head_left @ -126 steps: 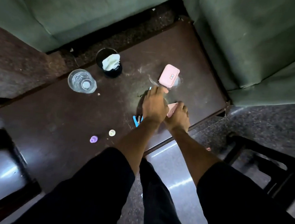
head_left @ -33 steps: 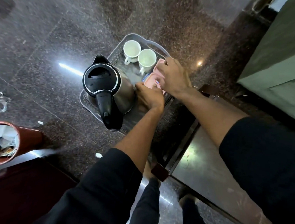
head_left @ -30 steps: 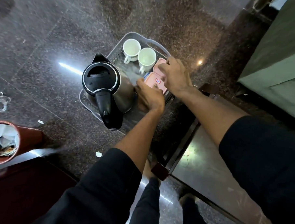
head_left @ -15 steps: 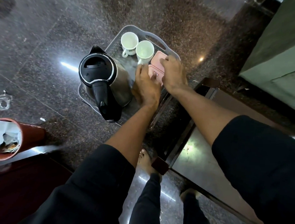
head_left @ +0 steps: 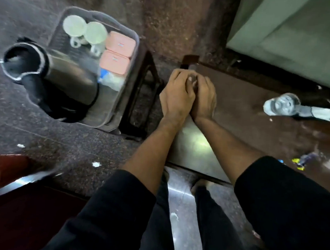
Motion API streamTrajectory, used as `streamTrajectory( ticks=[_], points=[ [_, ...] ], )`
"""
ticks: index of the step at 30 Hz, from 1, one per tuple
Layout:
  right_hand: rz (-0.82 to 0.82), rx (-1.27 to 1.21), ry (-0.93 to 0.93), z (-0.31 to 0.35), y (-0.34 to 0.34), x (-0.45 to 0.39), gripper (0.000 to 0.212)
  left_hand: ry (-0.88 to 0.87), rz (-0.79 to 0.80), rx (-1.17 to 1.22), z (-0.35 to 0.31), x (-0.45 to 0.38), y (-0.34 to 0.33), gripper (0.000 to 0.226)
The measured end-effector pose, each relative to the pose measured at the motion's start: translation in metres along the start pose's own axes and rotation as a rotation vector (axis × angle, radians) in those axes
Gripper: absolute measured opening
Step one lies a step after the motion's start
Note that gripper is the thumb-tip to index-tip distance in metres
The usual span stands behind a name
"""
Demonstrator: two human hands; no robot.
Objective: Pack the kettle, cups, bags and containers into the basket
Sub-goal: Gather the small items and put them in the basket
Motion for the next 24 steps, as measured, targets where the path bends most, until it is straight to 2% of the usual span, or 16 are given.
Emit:
streamTrajectory(
  ticks=[4, 10, 14, 17, 22, 24],
  points=[
    [-0.021, 0.029, -0.16, -0.103, 0.047, 0.023, 0.019, -0.08, 0.222, 0.101, -0.059, 0.04, -0.075, 0.017],
    [-0.048, -0.02, -0.442, -0.24, 0.131, 0.046, 0.019, -0.146, 0.499, 0.09, -0.151, 0.106, -0.182, 0.017],
    [-0.068, 0.014, -0.543, -0.312, 0.169, 0.057, 0.014, -0.145, 0.655, 0.06, -0.189, 0.14, -0.243, 0.016],
    [-0.089, 0.005, -0.716, -0.375, 0.194, 0.068, 0.019, -0.178, 0.794, 0.036, -0.217, 0.169, -0.288, 0.021],
    [-0.107, -0.019, -1.033, -0.457, 0.22, 0.071, 0.022, -0.195, 0.951, -0.19, -0.228, 0.208, -0.357, 0.035],
    [-0.095, -0.033, -1.084, -0.482, 0.225, 0.059, 0.024, -0.273, 1.008, -0.352, -0.228, 0.225, -0.381, 0.051]
  ],
)
Point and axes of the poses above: each hand's wrist, its own x-axis away from the middle knuckle, its own y-axis out of the back of the hand, z = x × y, the point moved 7 cm from there along -x, towards the middle knuckle, and after that the axes turned 13 degrees about -y, right-handed, at the moved point
